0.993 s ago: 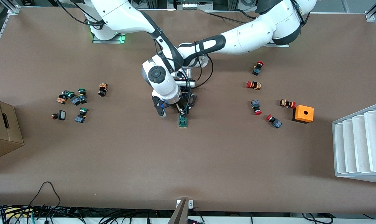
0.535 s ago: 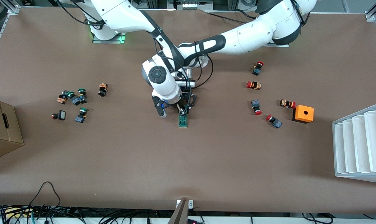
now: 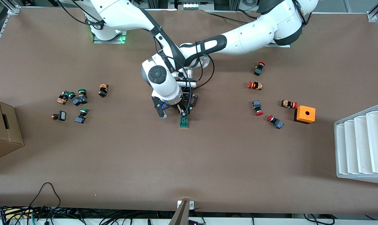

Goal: Close load switch with both arms
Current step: 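Push the white lever down into the switch with the right gripper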

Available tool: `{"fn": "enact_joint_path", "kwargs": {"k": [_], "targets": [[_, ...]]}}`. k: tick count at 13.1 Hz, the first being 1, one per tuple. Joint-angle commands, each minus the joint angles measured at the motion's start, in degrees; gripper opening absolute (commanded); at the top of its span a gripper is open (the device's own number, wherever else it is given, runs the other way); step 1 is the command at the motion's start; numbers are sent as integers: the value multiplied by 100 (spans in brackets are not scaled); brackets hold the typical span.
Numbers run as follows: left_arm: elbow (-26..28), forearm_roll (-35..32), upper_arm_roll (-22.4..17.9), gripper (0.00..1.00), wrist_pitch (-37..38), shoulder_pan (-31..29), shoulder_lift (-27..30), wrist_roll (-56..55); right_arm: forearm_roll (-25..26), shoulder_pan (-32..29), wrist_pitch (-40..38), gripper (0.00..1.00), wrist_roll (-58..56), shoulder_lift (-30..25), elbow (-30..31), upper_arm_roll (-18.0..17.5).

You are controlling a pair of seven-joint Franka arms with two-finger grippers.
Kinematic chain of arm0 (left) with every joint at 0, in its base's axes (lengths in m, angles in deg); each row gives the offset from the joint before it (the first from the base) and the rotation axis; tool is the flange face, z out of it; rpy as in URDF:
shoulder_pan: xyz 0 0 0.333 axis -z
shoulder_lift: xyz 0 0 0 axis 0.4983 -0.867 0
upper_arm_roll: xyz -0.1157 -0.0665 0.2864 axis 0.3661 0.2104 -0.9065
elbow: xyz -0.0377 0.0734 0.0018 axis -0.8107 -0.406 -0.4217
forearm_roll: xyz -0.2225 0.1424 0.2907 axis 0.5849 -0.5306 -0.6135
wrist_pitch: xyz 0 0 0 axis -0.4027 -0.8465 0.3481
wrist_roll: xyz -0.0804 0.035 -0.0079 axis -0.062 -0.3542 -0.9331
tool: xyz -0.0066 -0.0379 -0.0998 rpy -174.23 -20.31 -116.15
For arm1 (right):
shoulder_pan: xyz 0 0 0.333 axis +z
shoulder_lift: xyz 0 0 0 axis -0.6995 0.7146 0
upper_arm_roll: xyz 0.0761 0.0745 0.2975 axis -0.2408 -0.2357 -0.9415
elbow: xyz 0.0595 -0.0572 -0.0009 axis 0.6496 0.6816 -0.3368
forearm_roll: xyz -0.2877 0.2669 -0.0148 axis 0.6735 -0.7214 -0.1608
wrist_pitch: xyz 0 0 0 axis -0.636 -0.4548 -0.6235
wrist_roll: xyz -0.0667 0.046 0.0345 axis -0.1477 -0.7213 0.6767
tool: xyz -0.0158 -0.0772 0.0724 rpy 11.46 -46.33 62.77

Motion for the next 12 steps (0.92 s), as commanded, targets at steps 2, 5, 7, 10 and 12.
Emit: {"fn": "enact_joint_path", "kwargs": {"k": [2, 5, 7, 10, 12], "targets": [[-140, -106, -29, 3, -91, -4, -237, -47, -18, -91, 4, 33, 61, 217, -526, -18], [-140, -106, -38, 3, -91, -4, -237, -47, -18, -65, 4, 33, 70, 226, -517, -18], [-140, -106, -38, 3, -91, -4, -237, -47, -9, -73, 4, 33, 61, 226, -508, -19], [-148, -106, -38, 3, -91, -4, -237, -47, 0, -82, 4, 31, 35, 226, -500, -18], [-148, -106, -38, 3, -91, -4, -237, -47, -18, -82, 4, 30, 26, 217, -508, -18]]}}
